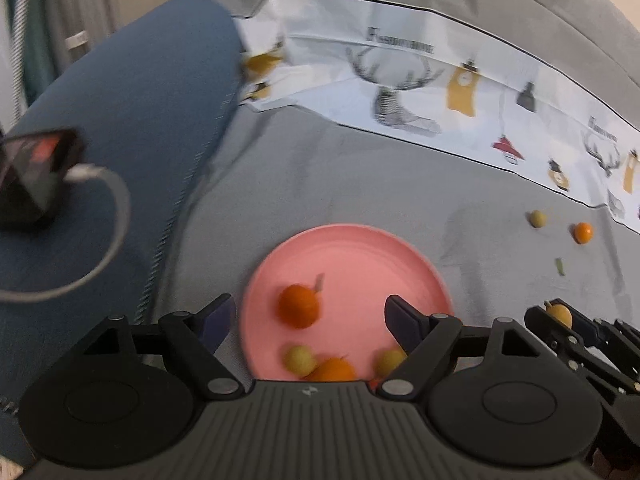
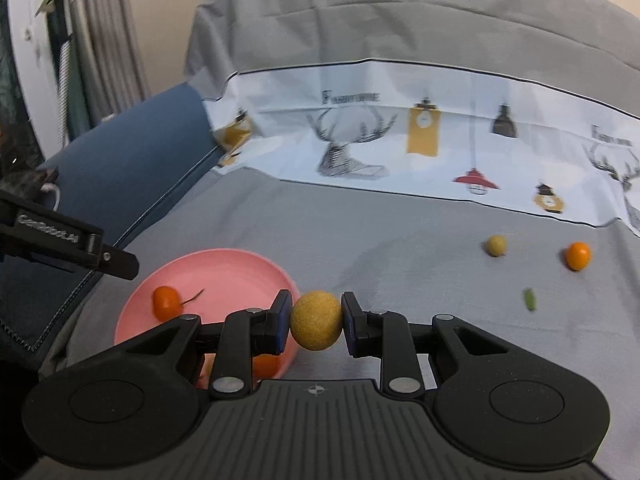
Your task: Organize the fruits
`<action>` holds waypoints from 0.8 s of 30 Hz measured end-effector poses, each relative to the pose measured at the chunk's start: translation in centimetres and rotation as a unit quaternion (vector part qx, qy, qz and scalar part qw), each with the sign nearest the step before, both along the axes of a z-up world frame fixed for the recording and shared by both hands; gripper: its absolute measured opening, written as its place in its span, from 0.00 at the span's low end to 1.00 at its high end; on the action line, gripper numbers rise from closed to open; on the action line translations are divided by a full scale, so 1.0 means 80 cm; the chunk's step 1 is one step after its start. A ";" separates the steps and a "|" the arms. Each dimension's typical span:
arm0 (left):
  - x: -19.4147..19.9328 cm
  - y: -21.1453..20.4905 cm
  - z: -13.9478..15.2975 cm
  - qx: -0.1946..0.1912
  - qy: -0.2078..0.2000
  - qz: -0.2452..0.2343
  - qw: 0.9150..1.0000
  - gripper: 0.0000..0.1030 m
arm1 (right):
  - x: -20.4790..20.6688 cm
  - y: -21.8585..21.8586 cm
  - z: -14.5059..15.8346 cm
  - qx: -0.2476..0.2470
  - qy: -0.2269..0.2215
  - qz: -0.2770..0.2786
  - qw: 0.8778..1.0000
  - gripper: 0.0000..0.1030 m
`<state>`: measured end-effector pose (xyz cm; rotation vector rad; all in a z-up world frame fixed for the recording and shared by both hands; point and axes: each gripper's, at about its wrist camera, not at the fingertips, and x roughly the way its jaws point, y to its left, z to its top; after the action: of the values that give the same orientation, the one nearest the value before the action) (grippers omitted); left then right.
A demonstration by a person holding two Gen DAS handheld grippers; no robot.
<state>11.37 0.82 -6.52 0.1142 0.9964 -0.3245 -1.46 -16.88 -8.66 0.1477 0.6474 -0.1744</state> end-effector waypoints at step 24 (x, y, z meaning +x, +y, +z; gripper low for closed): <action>0.062 -0.382 -0.084 -0.019 -0.012 -0.198 0.980 0.98 | -0.045 -0.239 -0.052 0.020 -0.025 -0.225 0.974 0.27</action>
<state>16.30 -29.72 -13.24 0.2823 0.9405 -0.7060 -5.06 -35.99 -12.80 0.3360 0.5598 -0.5936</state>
